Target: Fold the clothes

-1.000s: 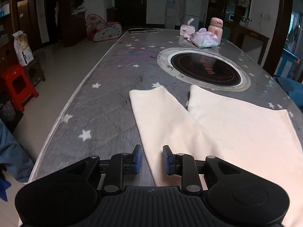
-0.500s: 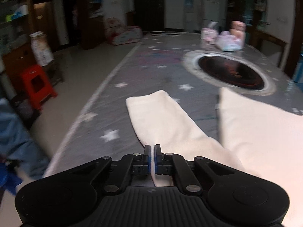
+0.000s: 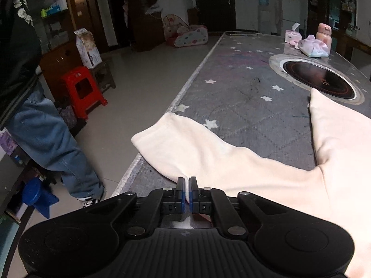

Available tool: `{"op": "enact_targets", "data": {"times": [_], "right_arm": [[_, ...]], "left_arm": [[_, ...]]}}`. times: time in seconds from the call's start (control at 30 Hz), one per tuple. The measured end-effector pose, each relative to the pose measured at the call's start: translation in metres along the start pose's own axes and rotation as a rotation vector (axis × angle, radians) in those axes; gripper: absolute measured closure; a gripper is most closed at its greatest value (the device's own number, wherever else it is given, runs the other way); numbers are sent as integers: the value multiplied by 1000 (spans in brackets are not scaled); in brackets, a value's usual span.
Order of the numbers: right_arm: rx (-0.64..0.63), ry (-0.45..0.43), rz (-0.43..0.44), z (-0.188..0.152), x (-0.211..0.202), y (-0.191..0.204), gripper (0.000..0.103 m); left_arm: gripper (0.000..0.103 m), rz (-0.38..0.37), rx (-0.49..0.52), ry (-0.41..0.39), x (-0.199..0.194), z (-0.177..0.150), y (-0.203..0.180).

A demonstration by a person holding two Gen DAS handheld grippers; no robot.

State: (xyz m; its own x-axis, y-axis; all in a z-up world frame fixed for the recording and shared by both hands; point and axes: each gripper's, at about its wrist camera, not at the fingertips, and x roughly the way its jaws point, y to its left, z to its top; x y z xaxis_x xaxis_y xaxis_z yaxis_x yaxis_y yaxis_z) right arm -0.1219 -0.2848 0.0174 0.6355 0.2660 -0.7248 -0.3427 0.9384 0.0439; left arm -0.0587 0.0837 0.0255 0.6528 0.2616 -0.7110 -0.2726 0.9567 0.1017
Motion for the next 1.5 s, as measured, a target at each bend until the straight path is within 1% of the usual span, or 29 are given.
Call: {"op": "enact_targets", "data": {"times": [0.03, 0.1, 0.23, 0.27, 0.33, 0.43, 0.57, 0.6, 0.67, 0.73, 0.83, 0.87, 0.97, 1.07, 1.3, 1.4, 1.43, 1.5], "right_arm": [[-8, 7, 1, -2, 1, 0, 61], [-19, 12, 5, -4, -1, 0, 61], [-4, 4, 8, 1, -9, -7, 61], [0, 0, 6, 3, -11, -10, 61], [9, -7, 3, 11, -12, -16, 61], [15, -8, -17, 26, -6, -28, 62], [43, -1, -49, 47, 11, -48, 63], [59, 1, -58, 53, 16, -55, 64], [99, 5, -71, 64, 26, -69, 70], [135, 7, -88, 73, 35, -82, 72], [161, 16, -102, 86, 51, -97, 75], [165, 19, -106, 90, 56, -101, 77], [168, 25, -119, 100, 71, -111, 78], [174, 36, -119, 107, 84, -118, 80], [182, 64, -118, 113, 109, -126, 84], [175, 58, -120, 116, 113, -127, 91], [169, 54, -124, 117, 114, -126, 96], [148, 44, -138, 120, 117, -125, 97]], "left_arm": [[98, -10, -4, 7, 0, 3, 1], [95, -39, -4, -3, -5, 10, -2], [94, -98, -4, -24, -14, 24, -8], [93, -115, -2, -29, -16, 27, -10], [93, -176, 16, -41, -20, 33, -20], [93, -275, 66, -47, -23, 39, -42], [93, -388, 147, -37, -22, 41, -79], [93, -405, 164, -32, -20, 41, -86], [93, -430, 191, -18, -14, 41, -100], [93, -462, 217, -3, -8, 40, -109], [93, -480, 240, 28, 4, 40, -119], [93, -479, 241, 38, 8, 40, -119], [93, -471, 239, 55, 20, 40, -118], [93, -477, 227, 55, 23, 42, -114], [93, -474, 240, 47, 27, 46, -115], [93, -469, 236, 46, 30, 48, -115], [93, -464, 235, 44, 31, 50, -116], [93, -452, 232, 42, 34, 53, -117]]}}
